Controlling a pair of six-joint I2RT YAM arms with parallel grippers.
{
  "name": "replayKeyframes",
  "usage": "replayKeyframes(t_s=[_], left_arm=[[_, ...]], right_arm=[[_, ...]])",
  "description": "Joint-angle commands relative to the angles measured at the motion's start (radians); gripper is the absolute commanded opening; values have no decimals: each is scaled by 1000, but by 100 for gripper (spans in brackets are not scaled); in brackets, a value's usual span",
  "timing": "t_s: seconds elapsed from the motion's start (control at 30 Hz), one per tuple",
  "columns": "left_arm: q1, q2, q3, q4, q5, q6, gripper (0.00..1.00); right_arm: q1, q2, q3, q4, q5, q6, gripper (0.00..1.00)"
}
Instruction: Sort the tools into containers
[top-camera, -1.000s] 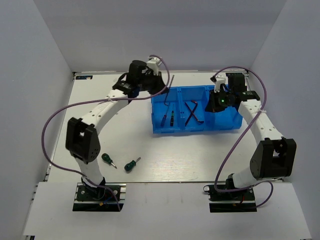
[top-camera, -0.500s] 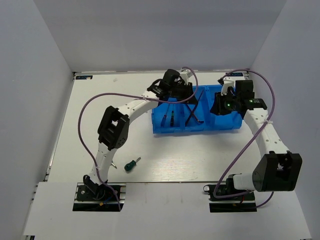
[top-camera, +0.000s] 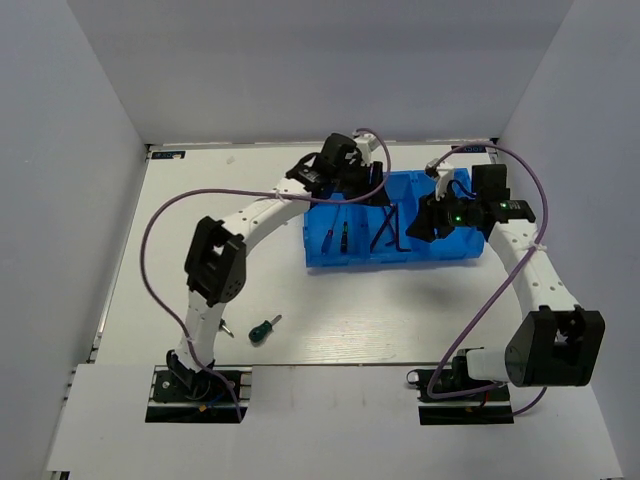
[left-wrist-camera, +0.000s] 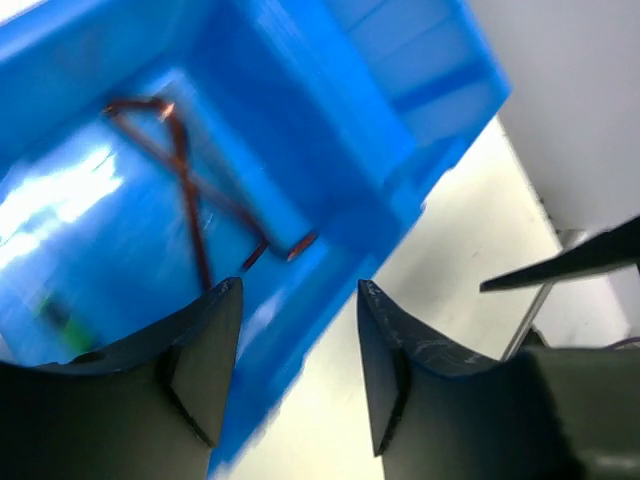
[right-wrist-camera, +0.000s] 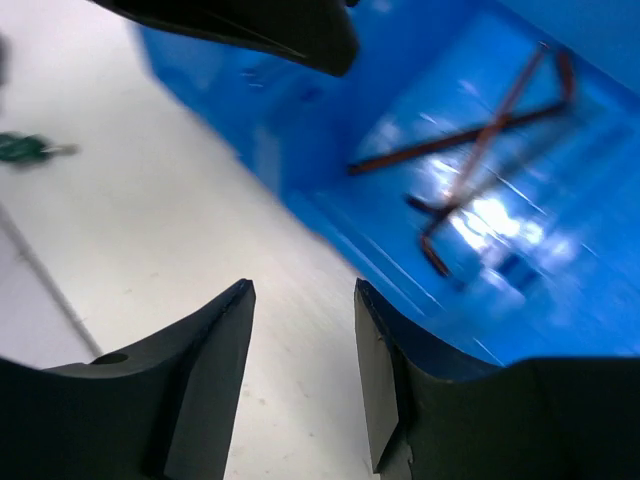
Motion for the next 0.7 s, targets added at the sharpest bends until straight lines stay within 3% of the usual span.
replayKeyframes(t_s=[0.0, 0.23, 0.37, 0.53, 0.67], left_arm=[[1, -298, -119, -77, -157, 52, 60], [11, -769, -536, -192, -464, -20, 78], [11, -1097, -739, -284, -614, -135, 85], [11, -1306, -859, -408, -709, -288, 90], [11, -1351, -859, -520, -748, -324, 92]], right_arm=[[11, 6, 32, -48, -282, -144, 51], [85, 53, 21, -7, -384, -163, 56], [167, 124, 117, -65, -376, -195, 56], [310, 191, 194, -79, -341, -239, 56], [476, 223, 236, -74, -295, -265, 56]])
